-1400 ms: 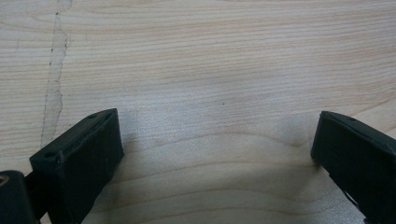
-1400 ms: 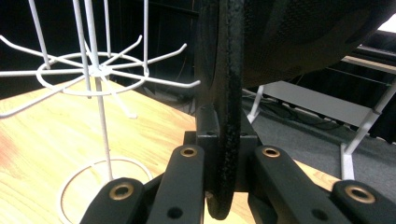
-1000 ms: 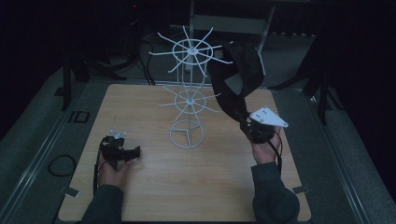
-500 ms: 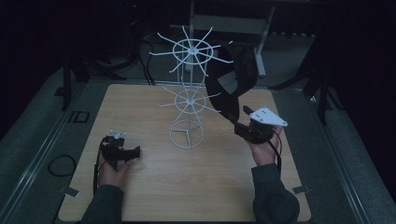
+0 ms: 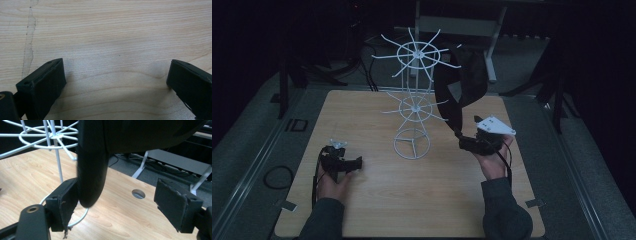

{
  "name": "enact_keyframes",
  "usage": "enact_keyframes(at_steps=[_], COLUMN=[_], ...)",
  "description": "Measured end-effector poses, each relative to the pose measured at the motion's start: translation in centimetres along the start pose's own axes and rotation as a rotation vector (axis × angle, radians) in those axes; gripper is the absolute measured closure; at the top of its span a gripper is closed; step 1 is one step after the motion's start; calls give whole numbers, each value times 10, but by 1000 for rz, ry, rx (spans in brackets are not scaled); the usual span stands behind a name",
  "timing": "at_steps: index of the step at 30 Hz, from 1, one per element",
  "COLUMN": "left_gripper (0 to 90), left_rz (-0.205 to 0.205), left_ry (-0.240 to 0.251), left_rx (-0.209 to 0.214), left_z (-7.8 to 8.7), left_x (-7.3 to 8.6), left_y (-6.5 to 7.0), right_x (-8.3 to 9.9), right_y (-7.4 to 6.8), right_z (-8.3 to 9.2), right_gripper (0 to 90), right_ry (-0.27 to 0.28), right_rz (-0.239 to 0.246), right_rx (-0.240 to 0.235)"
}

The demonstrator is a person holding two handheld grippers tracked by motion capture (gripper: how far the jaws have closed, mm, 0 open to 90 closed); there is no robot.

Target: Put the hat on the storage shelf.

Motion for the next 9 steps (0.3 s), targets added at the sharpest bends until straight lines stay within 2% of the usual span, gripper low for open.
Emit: enact_keyframes(at_steps=[9], left_gripper=[22], left_rz=[2], left_ry=[3], left_rx=[0], left_z=[0], left_x=[0], left_y=[0], right_x=[12], right_y=[-6], right_z=[7], right_gripper=[186], right_ry=[-7], right_rz=[7], right_rx=[-32])
Point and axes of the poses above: each handheld gripper's, and its own axes: z roughly backward along the jaws, x roughly out of its underside, y roughly to its right, the point moved 10 cm from there along -z, roughly forward along the jaws, and after that the axes turned 14 degrees about -y, right-handed, at the moved point
